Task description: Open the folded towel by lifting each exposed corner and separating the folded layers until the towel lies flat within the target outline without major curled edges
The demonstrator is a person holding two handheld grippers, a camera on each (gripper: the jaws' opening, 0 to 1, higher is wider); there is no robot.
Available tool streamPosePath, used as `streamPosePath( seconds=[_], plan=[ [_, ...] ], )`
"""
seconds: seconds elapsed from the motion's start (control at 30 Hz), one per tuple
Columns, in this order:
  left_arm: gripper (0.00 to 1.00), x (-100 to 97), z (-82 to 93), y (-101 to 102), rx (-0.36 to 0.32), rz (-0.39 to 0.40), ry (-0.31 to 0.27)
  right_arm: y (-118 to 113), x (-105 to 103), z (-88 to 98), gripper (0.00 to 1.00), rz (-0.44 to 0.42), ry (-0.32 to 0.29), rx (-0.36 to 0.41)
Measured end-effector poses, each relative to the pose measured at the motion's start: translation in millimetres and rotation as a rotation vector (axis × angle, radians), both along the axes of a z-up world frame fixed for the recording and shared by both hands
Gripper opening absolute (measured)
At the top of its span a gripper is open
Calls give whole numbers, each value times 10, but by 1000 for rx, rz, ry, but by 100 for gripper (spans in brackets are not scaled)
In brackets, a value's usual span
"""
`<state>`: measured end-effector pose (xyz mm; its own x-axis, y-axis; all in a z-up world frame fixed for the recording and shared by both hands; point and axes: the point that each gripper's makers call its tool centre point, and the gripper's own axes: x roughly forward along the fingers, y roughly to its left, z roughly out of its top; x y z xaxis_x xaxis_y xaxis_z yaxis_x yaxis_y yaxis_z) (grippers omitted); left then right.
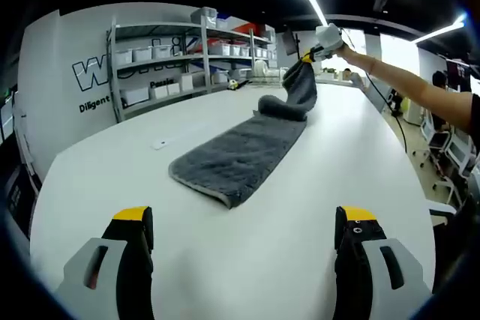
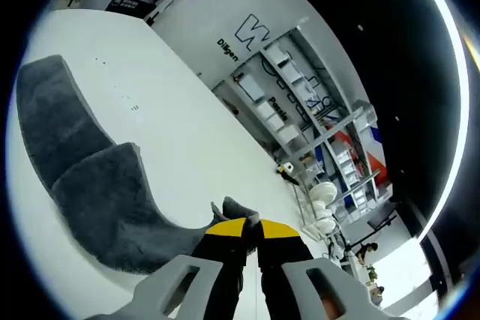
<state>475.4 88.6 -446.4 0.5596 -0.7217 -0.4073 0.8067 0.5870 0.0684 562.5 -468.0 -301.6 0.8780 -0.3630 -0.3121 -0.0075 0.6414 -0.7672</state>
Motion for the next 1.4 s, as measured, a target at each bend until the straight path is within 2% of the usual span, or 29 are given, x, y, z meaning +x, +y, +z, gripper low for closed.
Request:
streamPosePath(
  seconds=[0.23, 0.5, 0.73, 0.83, 1.13, 1.23, 1.4],
  plan=[
    [100, -6, -37, 16, 15, 8, 5, -329, 50, -50, 1, -59, -12, -46],
    [100, 0, -72, 54, 31, 24, 11, -557, 174, -121, 1, -77, -23, -76],
    [100, 0, -60, 50, 24, 22, 12, -858, 178, -243, 1, -132, -40, -45],
    [100, -5, -53, 57, 35, 22, 5, -998, 182, -358, 1, -148, -29, -52],
    [100, -43, -24, 21, 49, 18, -14, -1384, 123, -726, 2, -207, -4, 5],
    [100, -36, -13, 18, 32, 19, -10, -1545, 64, -930, 2, -238, 24, 43],
    [100, -27, -52, 33, 49, 31, -5, -1741, -49, -1271, 2, -285, 58, 70]
  ],
)
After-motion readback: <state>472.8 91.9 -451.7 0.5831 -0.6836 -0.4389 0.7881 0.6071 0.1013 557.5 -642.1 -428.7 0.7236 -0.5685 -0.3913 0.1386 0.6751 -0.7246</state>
